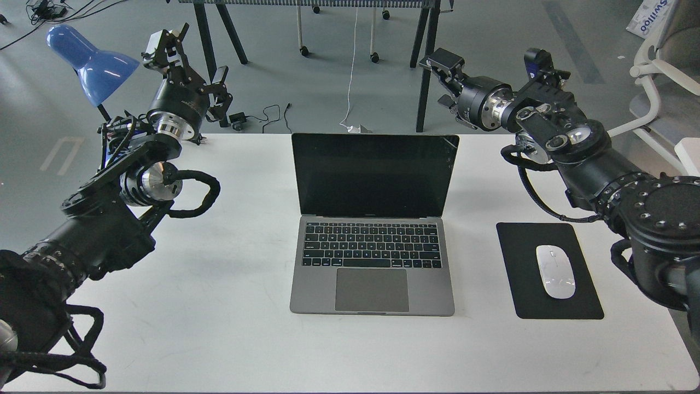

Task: Close notebook with right arm
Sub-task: 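Move the right gripper above and behind the laptop's open screen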

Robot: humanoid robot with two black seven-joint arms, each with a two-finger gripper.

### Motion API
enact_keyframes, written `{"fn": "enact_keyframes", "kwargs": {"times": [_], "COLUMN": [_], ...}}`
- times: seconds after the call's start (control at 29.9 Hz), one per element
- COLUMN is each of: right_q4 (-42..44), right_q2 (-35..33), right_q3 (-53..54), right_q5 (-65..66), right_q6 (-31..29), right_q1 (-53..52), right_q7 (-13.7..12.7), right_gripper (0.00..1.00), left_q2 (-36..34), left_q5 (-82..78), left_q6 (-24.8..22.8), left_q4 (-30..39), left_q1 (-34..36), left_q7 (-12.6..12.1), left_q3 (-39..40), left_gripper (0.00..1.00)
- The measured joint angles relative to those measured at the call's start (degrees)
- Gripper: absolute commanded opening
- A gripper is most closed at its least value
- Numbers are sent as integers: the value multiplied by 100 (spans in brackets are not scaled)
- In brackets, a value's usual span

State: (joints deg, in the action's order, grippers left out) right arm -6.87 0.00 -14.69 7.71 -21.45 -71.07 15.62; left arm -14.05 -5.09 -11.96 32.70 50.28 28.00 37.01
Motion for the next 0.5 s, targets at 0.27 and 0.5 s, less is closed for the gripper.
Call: {"fn": "enact_keyframes", "kwargs": {"times": [0.27,0.5], "right_q4": [-85,-103], "right_q2": [0,0], "right_q3": [223,239], "right_q5": [-1,0], "right_q6": [-320,-563], "right_q1": [-85,-98], "right_q7": [37,40], "right_gripper": [100,100], "left_q2": [-3,-2], "left_q5": [0,0], "left_q6": [0,0], "left_q4": [-2,-2], "left_q1": [0,-1], "left_q7": [0,0], "left_q3": [0,0], "left_gripper": [100,100]}}
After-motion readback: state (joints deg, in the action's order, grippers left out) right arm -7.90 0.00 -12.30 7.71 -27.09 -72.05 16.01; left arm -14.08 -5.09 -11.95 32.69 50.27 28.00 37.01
